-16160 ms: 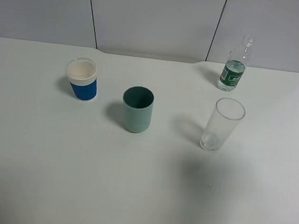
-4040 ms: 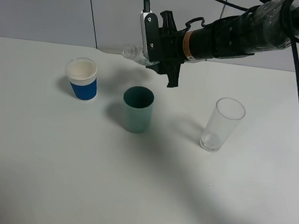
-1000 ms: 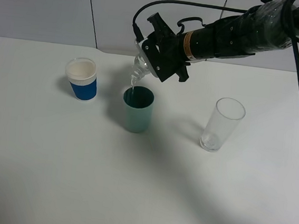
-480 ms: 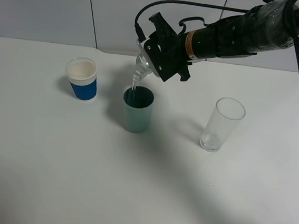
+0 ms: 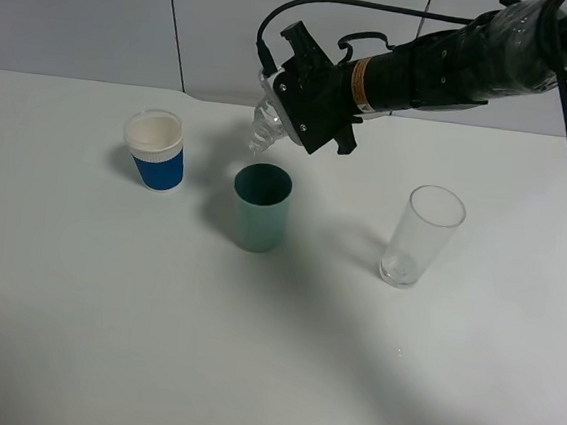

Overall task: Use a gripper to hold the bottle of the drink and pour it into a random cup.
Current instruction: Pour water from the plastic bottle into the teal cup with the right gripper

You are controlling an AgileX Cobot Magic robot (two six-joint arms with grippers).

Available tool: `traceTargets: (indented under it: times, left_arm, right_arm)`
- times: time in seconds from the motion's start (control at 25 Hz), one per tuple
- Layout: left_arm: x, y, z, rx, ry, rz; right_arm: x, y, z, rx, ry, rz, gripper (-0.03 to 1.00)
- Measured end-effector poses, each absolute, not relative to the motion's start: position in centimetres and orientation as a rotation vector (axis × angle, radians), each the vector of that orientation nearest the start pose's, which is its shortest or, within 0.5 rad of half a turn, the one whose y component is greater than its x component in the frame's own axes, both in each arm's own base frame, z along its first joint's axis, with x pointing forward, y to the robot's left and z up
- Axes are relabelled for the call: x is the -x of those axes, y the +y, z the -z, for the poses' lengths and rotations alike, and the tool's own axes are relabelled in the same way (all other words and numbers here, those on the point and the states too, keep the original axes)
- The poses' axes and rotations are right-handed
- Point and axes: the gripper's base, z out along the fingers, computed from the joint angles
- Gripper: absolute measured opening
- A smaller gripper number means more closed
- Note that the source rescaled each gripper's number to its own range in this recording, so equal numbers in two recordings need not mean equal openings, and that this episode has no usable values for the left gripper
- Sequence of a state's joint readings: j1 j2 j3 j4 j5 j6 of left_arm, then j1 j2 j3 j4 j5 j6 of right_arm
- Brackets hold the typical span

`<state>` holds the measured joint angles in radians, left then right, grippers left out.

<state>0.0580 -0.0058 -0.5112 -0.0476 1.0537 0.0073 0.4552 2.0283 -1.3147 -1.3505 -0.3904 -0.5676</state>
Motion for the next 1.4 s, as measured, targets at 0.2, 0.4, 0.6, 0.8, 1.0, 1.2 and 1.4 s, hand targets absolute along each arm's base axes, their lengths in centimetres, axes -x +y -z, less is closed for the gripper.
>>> traceTargets:
  times: [0.2, 0.4, 0.6, 0.8, 1.0, 1.2, 1.4]
  left_arm:
    - [0.67, -0.42, -28.10, 0.049, 2.019, 0.016]
    - [0.67, -0.42, -28.10, 0.049, 2.019, 0.016]
    - [0.67, -0.42, -28.10, 0.049, 2.019, 0.016]
    - [0.67, -0.42, -28.10, 0.049, 2.019, 0.016]
    - [0.67, -0.42, -28.10, 0.049, 2.019, 0.016]
    - [0.67, -0.42, -28.10, 0.049, 2.019, 0.016]
    - [0.67, -0.42, -28.10, 0.049, 2.019, 0.016]
  right_arm:
    - [-38.89, 22.74, -18.28, 2.041, 0.556, 0.507, 0.00]
    - [-38.91, 22.73, -18.23, 2.051, 0.533, 0.522, 0.00]
    - [-38.94, 22.70, -18.22, 2.055, 0.531, 0.529, 0.00]
    - [-38.98, 22.64, -18.19, 2.061, 0.530, 0.540, 0.00]
    - [-39.02, 22.59, -18.16, 2.075, 0.506, 0.562, 0.00]
    - [-39.04, 22.55, -18.14, 2.083, 0.494, 0.575, 0.00]
    - [-39.06, 22.55, -18.17, 2.078, 0.501, 0.574, 0.00]
